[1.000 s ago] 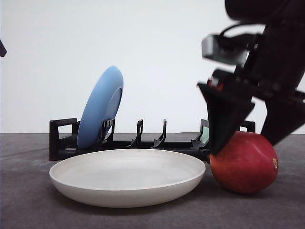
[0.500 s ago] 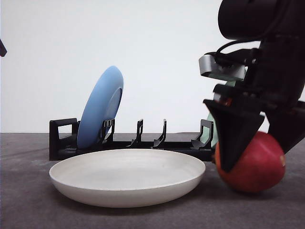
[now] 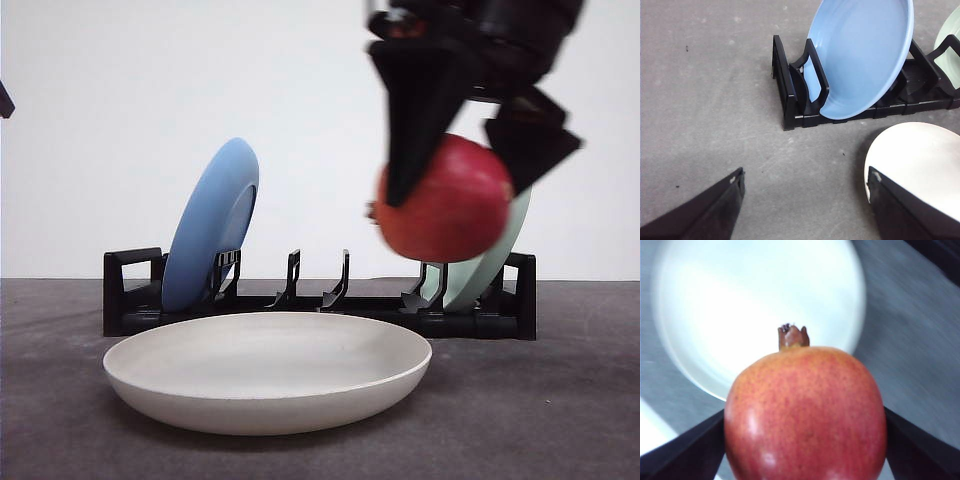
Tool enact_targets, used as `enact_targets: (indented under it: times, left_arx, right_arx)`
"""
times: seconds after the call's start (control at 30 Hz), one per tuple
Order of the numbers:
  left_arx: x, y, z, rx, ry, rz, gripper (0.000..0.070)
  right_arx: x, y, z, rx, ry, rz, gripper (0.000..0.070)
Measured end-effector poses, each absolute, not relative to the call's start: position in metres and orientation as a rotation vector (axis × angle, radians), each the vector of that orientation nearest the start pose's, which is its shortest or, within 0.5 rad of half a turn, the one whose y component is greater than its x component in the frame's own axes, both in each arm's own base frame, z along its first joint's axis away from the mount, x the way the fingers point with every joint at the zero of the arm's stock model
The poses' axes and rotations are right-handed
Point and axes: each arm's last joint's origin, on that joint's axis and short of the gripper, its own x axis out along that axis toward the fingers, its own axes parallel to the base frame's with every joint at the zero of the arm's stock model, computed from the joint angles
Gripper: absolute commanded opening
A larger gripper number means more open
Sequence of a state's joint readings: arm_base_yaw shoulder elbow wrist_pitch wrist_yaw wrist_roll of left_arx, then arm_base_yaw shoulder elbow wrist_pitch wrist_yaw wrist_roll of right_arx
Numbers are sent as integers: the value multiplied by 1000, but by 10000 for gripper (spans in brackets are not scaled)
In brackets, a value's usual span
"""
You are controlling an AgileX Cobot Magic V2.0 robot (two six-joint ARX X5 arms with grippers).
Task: Place pomegranate in white plate
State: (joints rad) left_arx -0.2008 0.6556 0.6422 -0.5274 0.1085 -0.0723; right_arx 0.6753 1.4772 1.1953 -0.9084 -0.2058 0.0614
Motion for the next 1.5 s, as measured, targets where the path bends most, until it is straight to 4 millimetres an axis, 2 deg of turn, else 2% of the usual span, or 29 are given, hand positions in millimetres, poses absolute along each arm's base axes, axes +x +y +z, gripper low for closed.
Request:
enact_targets:
  times: [0.37,0.53,1.07,1.3,1.5]
  left_arx:
    - [136,-31,272,-48,553,-281,469]
    - [136,-31,271,-48,553,-281,469]
    - [137,-31,274,-57,528,-280,469]
    - [137,-31,274,-57,528,-281,469]
    - [137,-31,274,-57,524,-281,469]
  right_arx:
    - [240,244,241,-307,1204,830,506]
    - [245,261,224,-313,1187,860,506]
    - [251,271,198,-331,1228,854,507]
    - [252,272,197,-329,1215,855,509]
    - [252,271,197,-332,1224,852,539]
